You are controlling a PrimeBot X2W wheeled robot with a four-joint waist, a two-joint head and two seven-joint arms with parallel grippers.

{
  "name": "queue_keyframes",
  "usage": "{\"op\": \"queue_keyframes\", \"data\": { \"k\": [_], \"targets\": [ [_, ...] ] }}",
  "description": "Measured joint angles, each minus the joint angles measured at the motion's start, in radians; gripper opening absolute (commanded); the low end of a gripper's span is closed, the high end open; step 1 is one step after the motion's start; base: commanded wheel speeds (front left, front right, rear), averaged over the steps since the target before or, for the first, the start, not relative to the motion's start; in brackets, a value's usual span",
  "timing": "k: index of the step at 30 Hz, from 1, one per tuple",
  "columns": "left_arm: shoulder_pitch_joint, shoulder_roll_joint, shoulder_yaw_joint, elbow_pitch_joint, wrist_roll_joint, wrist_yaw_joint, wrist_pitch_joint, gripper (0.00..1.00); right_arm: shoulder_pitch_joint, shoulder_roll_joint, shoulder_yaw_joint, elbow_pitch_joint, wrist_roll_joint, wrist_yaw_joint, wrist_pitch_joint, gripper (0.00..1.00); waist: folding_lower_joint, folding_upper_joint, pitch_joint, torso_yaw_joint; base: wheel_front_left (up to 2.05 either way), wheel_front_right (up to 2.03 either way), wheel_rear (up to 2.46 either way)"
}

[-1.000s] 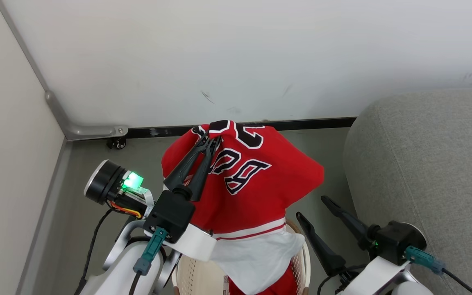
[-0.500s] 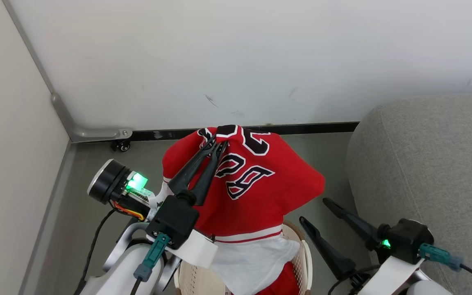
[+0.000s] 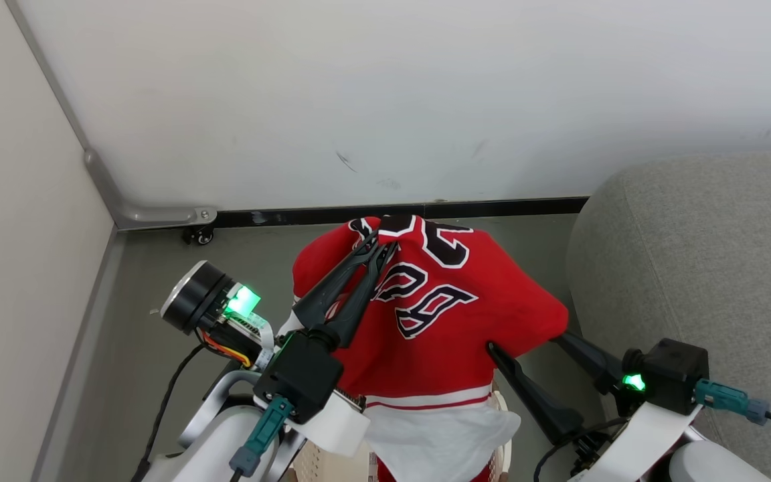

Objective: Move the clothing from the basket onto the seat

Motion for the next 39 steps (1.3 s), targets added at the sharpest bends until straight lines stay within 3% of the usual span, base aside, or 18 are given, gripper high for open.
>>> {"op": "queue_keyframes", "data": {
  "k": [6, 7, 8, 10, 15, 17, 33, 34, 36, 37, 38, 39],
  "targets": [
    [0.002, -0.003, -0.023, 0.0, 0.0, -0.018, 0.0, 0.0, -0.042, -0.013, 0.036, -0.012, 0.011, 0.0, -0.006, 1.0, 0.0, 0.0, -0.002, 0.007, 0.0, 0.0, 0.0],
    [0.004, -0.005, -0.026, 0.001, -0.001, -0.018, 0.0, 0.0, -0.051, -0.014, 0.043, -0.014, 0.011, 0.0, -0.006, 0.95, 0.0, 0.0, -0.002, 0.008, 0.0, 0.0, 0.0],
    [0.005, -0.006, -0.028, 0.003, -0.001, -0.02, 0.0, 0.0, -0.057, -0.013, 0.05, -0.015, 0.011, 0.0, -0.006, 0.87, 0.0, 0.0, -0.003, 0.009, 0.0, 0.0, 0.0],
    [0.01, -0.007, -0.03, 0.009, -0.002, -0.023, 0.0, 0.0, -0.068, -0.013, 0.062, -0.015, 0.011, 0.0, -0.008, 0.49, 0.0, 0.0, -0.004, 0.011, 0.0, 0.0, 0.0],
    [0.014, -0.007, -0.03, 0.026, -0.015, -0.023, 0.0, 0.0, -0.072, -0.017, 0.058, 0.004, -0.004, 0.0, -0.031, 0.28, 0.0, 0.0, -0.005, 0.012, 0.0, 0.0, 0.0],
    [0.022, -0.009, -0.028, 0.032, -0.023, -0.023, 0.0, 0.0, -0.079, -0.018, 0.056, 0.016, -0.016, 0.0, -0.043, 0.0, 0.0, 0.0, -0.006, 0.011, 0.0, 0.0, 0.0],
    [0.082, -0.001, 0.024, 0.122, -0.094, -0.022, 0.009, 0.02, -0.089, -0.008, 0.002, 0.035, -0.018, 0.0, -0.087, 0.0, 0.0, 0.0, -0.008, -0.017, 0.0, 0.0, 0.0],
    [0.084, -0.002, 0.026, 0.125, -0.101, -0.022, 0.01, 0.27, -0.089, -0.008, -0.006, 0.039, -0.018, 0.0, -0.091, 0.0, 0.0, 0.0, -0.008, -0.019, 0.0, 0.0, 0.0],
    [0.089, -0.003, 0.028, 0.131, -0.119, -0.024, 0.013, 0.46, -0.088, -0.008, -0.018, 0.042, -0.018, 0.0, -0.095, 0.0, 0.0, 0.0, -0.008, -0.023, 0.0, 0.0, 0.0],
    [0.091, -0.004, 0.028, 0.133, -0.125, -0.028, 0.018, 0.61, -0.088, -0.008, -0.024, 0.043, -0.018, 0.0, -0.095, 0.0, 0.0, 0.0, -0.008, -0.025, 0.0, 0.0, 0.0],
    [0.092, -0.004, 0.028, 0.136, -0.128, -0.031, 0.018, 0.89, -0.087, -0.007, -0.031, 0.045, -0.018, 0.0, -0.095, 0.0, 0.0, 0.0, -0.007, -0.027, 0.0, 0.0, 0.0],
    [0.093, -0.004, 0.029, 0.138, -0.133, -0.032, 0.019, 1.0, -0.086, -0.007, -0.039, 0.047, -0.018, 0.0, -0.096, 0.0, 0.0, 0.0, -0.007, -0.029, 0.0, 0.0, 0.0]
  ]
}}
